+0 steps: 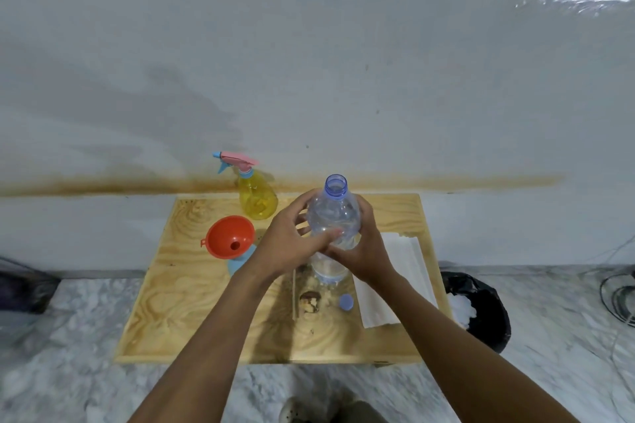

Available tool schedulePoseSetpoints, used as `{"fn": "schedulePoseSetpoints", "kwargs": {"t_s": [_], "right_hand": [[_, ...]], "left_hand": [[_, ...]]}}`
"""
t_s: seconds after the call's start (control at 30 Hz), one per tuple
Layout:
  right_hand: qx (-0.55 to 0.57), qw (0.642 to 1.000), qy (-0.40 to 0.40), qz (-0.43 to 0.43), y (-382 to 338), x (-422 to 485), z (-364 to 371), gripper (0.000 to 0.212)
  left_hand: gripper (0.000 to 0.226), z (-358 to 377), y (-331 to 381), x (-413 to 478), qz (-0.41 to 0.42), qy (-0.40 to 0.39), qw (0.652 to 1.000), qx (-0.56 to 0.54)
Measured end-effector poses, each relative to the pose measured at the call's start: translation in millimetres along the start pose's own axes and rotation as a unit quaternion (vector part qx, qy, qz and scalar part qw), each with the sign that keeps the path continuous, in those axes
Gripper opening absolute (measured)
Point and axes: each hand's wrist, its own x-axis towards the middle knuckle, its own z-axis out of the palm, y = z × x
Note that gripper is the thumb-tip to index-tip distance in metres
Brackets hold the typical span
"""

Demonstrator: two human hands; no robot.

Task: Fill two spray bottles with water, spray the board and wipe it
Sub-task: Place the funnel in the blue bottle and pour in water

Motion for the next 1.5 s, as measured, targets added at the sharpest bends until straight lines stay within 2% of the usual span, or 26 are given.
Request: {"fn": "schedulePoseSetpoints", "kwargs": {"t_s": [0.13,0.47,0.57,0.7,0.87,0.93,1.0,1.07,1.13,1.2,1.27,1.5], "right_hand": [[-0.002,1.000,-0.020,-0.013,5,10,3,0.100],[0.014,0.998,-0.026,-0.056,8,26,5,0.087],[0.030,0.997,-0.036,-0.057,-2,34,0,0.090],[0.074,0.995,-0.050,-0.050,-21,43,-2,0.094],[0.137,0.987,-0.073,-0.031,-40,49,-4,0.085],[0.151,0.986,-0.070,-0.018,-49,46,-3,0.088],[0.156,0.986,-0.067,-0.006,-57,42,-2,0.089],[0.143,0.986,-0.080,0.003,-61,39,-2,0.088],[0.122,0.987,-0.107,0.006,-64,36,0,0.086],[0.108,0.985,-0.136,0.017,-66,33,4,0.089],[0.092,0.983,-0.158,0.027,-66,27,8,0.090],[0.059,0.976,-0.199,0.061,-59,12,21,0.084]], "left_hand": [[0.063,2,1,-1,-0.008,0.015,1.000,-0.020],[0.056,3,14,-3,-0.005,0.062,0.998,-0.021],[0.048,0,25,-3,0.020,0.069,0.997,-0.018],[0.050,-8,43,-7,0.034,0.085,0.995,-0.033],[0.047,-33,47,-14,0.043,0.023,0.995,-0.087],[0.050,-50,40,-21,0.027,0.044,0.994,-0.098],[0.045,-72,20,-25,0.010,0.136,0.989,-0.051],[0.039,-97,-14,-29,-0.035,0.250,0.967,0.025],[0.048,-115,-47,-35,-0.111,0.302,0.945,0.062],[0.053,-123,-73,-38,-0.172,0.292,0.938,0.069],[0.052,-124,-88,-40,-0.194,0.279,0.939,0.060],[0.035,-123,-104,-42,-0.168,0.261,0.950,0.026]]}}
